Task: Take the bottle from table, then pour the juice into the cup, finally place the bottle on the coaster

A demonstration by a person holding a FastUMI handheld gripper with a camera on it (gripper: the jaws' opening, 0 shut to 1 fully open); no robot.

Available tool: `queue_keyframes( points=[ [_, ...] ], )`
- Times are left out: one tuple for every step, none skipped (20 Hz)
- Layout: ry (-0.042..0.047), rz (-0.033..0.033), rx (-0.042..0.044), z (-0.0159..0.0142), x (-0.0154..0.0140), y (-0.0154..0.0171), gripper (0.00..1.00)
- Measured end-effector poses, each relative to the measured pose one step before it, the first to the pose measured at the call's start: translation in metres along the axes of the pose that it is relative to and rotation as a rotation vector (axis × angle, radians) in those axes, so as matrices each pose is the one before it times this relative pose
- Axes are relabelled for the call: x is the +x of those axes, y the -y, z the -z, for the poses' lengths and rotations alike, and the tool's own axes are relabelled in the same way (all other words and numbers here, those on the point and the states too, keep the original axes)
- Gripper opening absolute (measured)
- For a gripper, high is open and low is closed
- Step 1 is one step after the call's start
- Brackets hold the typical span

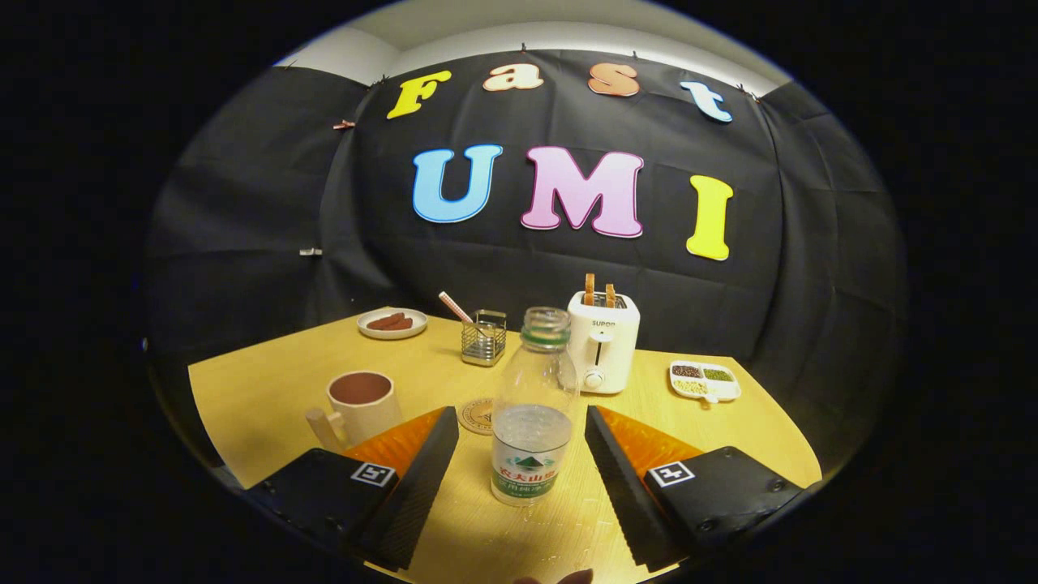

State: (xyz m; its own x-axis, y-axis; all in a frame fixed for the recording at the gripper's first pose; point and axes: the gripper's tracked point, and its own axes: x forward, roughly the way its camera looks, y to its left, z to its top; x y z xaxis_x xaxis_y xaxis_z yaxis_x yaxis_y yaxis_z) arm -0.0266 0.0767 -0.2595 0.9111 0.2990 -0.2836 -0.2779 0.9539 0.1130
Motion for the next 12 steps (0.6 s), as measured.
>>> queue_keyframes(
  points=[
    [-0.00526,-0.00245,0.00919,0.00567,0.00447,0.00149,0.97],
    [-0.00171,-0.0015,0.0132,0.00395,0.00469,0.00067,0.97],
    [0.00059,0.00271,0.0094,0.00403,0.0036,0.00037,0.97],
    [0.00046,0.00256,0.00537,0.00346,0.0054,0.0005,0.97],
    [-0.00222,0.00143,0.00368,0.004,0.00523,-0.00028,0.97],
    [-0.00063,0.00413,0.00111,0.00342,0.00543,0.00113,0.97],
    [0.00114,0.00586,0.00221,0.00329,0.00291,0.00046,0.97],
    [0.00143,0.00391,0.00762,0.00219,0.00349,0.00099,0.97],
    [-0.00031,0.00018,0.01244,0.00326,0.00472,-0.00111,0.97],
    [-0.0013,0.00072,0.012,0.00285,0.00409,-0.00031,0.97],
    [-0.00267,0.00074,0.00924,0.00247,0.00334,-0.00039,0.97],
    [-0.00077,-0.00362,0.00755,0.00174,0.0043,-0.0003,0.97]
  ],
)
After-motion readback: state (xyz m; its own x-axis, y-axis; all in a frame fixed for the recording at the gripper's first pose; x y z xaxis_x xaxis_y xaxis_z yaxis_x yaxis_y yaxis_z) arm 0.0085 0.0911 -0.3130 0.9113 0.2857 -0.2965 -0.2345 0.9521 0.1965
